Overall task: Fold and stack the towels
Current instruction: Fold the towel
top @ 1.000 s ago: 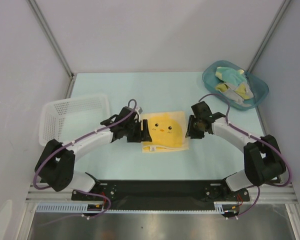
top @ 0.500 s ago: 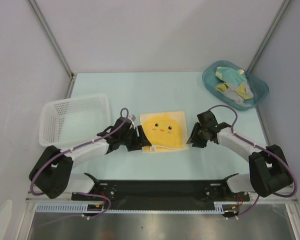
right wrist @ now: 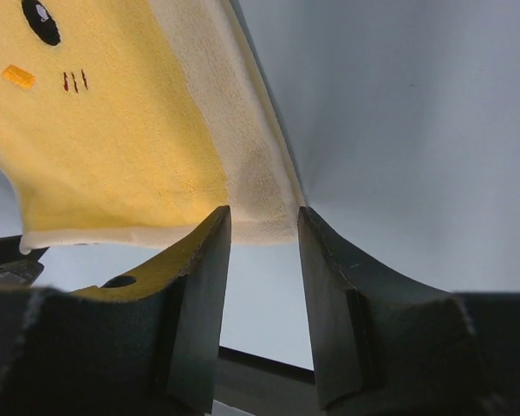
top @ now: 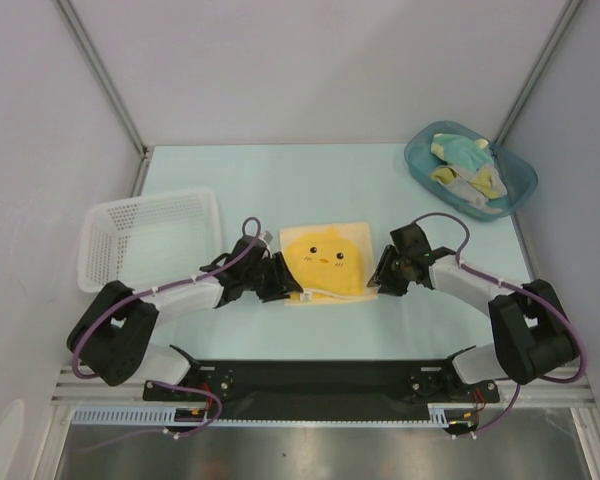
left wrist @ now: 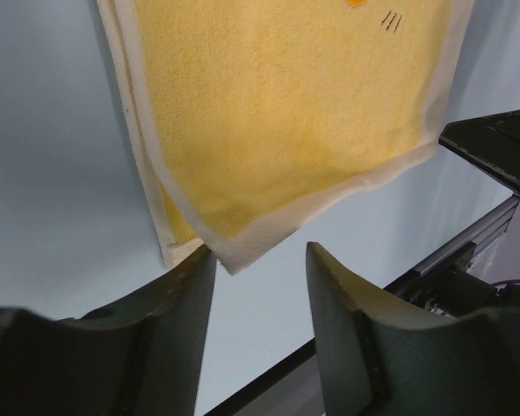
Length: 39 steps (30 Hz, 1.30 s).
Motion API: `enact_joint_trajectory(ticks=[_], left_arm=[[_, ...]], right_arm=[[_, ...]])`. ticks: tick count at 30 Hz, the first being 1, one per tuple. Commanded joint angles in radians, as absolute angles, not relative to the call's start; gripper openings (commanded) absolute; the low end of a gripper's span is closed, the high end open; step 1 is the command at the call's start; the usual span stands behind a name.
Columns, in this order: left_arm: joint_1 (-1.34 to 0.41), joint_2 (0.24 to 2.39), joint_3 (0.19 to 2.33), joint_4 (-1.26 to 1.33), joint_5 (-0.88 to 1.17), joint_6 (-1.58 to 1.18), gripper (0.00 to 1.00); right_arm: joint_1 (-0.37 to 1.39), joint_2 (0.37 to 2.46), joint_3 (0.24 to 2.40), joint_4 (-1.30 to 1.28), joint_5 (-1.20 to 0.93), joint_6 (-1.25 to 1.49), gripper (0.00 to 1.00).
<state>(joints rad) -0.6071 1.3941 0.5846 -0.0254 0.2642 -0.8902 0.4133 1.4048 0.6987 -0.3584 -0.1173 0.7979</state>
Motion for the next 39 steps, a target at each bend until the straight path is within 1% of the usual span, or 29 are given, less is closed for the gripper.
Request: enact_joint_trajectory(ticks=[1, 3, 4, 7, 11, 12, 13, 19, 22, 25, 26, 39], left_arm=[[-0.614, 1.399, 0.614, -0.028, 0.233, -0.887, 0.48], [-0.614, 1.399, 0.615, -0.031, 0.226, -0.888, 0.42], [-0.615, 1.399, 0.617, -0.031, 0.224, -0.888, 0.33], [-0.614, 1.404, 0.633, -0.044, 0.218, -0.881, 0.17], [-0.614, 1.413, 0.669, -0.063, 0.216, -0.874, 0.06], [-0.614, 1.414, 0.675, -0.066, 0.216, -0.876, 0.02], [-0.614, 1.417, 0.680, -0.071, 0.212, -0.876, 0.01], [-0.612, 1.446, 0.738, -0.107, 0.180, -0.856, 0.00], [-0.611, 1.459, 0.750, -0.118, 0.167, -0.853, 0.00], [-0.609, 1.468, 0.758, -0.121, 0.158, -0.850, 0.00], [-0.609, 1.470, 0.761, -0.121, 0.160, -0.848, 0.00], [-0.607, 1.479, 0.807, -0.133, 0.135, -0.807, 0.00]], right_arm=[[0.422, 1.414, 0.687, -0.328, -0.100, 0.818, 0.43], [0.428, 1.419, 0.686, -0.324, -0.094, 0.821, 0.44], [0.429, 1.420, 0.684, -0.322, -0.092, 0.822, 0.44], [0.437, 1.428, 0.690, -0.324, -0.084, 0.821, 0.44], [0.443, 1.425, 0.693, -0.336, -0.066, 0.821, 0.45], [0.443, 1.422, 0.695, -0.334, -0.066, 0.819, 0.45], [0.445, 1.424, 0.696, -0.337, -0.061, 0.819, 0.45], [0.445, 1.425, 0.713, -0.339, -0.055, 0.815, 0.41], [0.445, 1.424, 0.716, -0.333, -0.051, 0.812, 0.36], [0.445, 1.427, 0.724, -0.324, -0.043, 0.804, 0.28], [0.443, 1.427, 0.727, -0.324, -0.040, 0.804, 0.27], [0.445, 1.442, 0.816, -0.365, -0.052, 0.698, 0.28]])
